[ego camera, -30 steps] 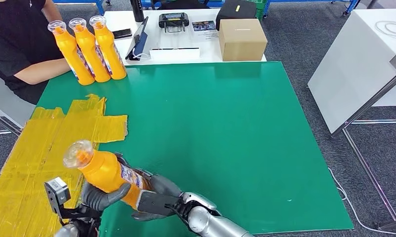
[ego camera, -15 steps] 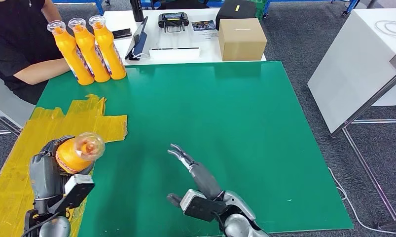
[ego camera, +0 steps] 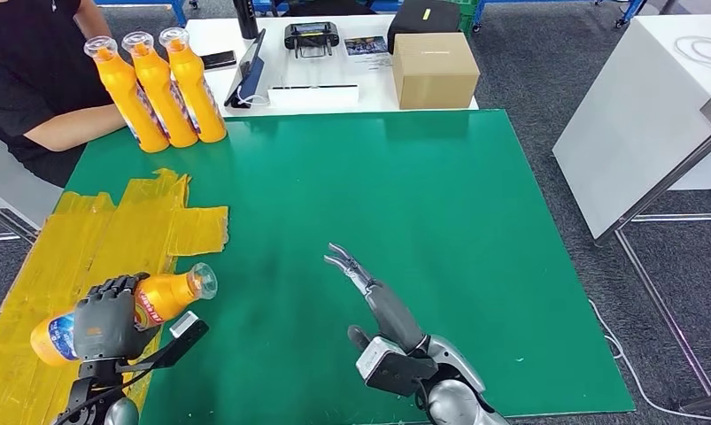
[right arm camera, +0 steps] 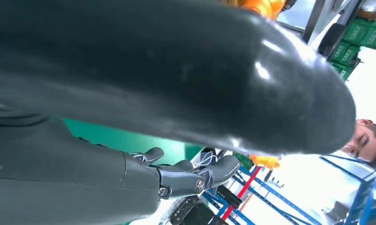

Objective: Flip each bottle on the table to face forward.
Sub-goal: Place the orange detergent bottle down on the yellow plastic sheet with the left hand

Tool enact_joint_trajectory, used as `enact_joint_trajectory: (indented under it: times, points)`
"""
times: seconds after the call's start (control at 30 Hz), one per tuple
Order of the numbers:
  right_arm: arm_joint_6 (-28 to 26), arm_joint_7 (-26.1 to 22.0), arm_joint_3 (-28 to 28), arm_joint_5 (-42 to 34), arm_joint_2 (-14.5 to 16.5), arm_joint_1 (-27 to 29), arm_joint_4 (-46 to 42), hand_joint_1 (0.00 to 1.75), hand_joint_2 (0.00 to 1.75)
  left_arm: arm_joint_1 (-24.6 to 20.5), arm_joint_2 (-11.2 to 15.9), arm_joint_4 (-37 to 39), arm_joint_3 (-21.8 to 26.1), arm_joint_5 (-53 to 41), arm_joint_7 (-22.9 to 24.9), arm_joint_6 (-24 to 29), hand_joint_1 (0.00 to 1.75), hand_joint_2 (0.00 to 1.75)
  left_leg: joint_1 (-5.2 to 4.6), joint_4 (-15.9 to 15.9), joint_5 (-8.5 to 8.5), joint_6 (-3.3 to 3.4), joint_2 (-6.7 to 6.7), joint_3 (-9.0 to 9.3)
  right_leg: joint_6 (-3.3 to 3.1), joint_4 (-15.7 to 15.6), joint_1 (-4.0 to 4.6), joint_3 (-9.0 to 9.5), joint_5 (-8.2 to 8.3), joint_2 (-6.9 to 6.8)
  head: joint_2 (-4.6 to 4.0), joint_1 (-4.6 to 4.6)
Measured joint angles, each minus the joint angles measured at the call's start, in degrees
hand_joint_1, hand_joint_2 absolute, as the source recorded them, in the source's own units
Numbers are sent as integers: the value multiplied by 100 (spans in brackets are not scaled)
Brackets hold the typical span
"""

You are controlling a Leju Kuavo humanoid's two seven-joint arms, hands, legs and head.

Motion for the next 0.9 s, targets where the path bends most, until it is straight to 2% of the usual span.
enact_joint_trajectory:
  times: [0.3,0.47,0.53,0.57,0.6,0.67,0.7,0.73,0.9]
  points:
    - [3,-1,-1,0,-39,0,-24,0,0,-72,68,212,-1,-16,13,-39,175,175,-1,0,0,1,0,-2,0,-1,-3,-1,0,0,0,1]
    - [27,-2,-1,-22,-50,-16,-23,0,0,-91,211,396,-22,-423,461,-246,175,175,-1,0,0,1,0,-2,0,-1,-2,-1,1,0,0,1]
    - [54,-1,0,-38,-52,-51,-22,0,0,-128,315,658,-20,-465,485,-334,175,175,-1,0,0,0,0,-2,0,0,-1,-1,0,0,0,-1]
    - [68,-1,1,-46,-52,-75,-22,0,0,-148,360,803,-14,-444,406,-363,158,175,0,0,0,0,-2,-2,0,0,-1,-1,0,-1,0,-1]
    - [83,0,1,-58,-51,-105,-20,0,0,-171,396,935,-8,-423,312,-382,114,175,0,-1,0,0,-6,-1,0,0,-1,2,-1,-5,0,-1]
    - [118,0,3,-91,-50,-176,-9,0,0,-237,466,1158,-3,-393,141,-423,27,87,-1,-2,1,0,-23,6,-1,0,-1,15,-3,-19,0,-1]
    - [138,0,4,-107,-49,-213,1,0,0,-281,501,1257,-3,-367,61,-462,0,44,-1,-3,1,0,-32,11,-1,-1,-2,24,-4,-27,0,-1]
    - [155,0,5,-122,-49,-246,11,0,0,-320,538,1348,-3,-322,-31,-515,0,0,-1,-4,1,0,-39,18,-2,-1,-2,35,-5,-33,0,-1]
    - [254,-4,14,-231,-48,-394,98,0,0,-398,766,1608,8,51,-543,-846,0,0,-1,-9,4,-3,-46,54,-4,-1,-1,72,-6,-38,0,-1]
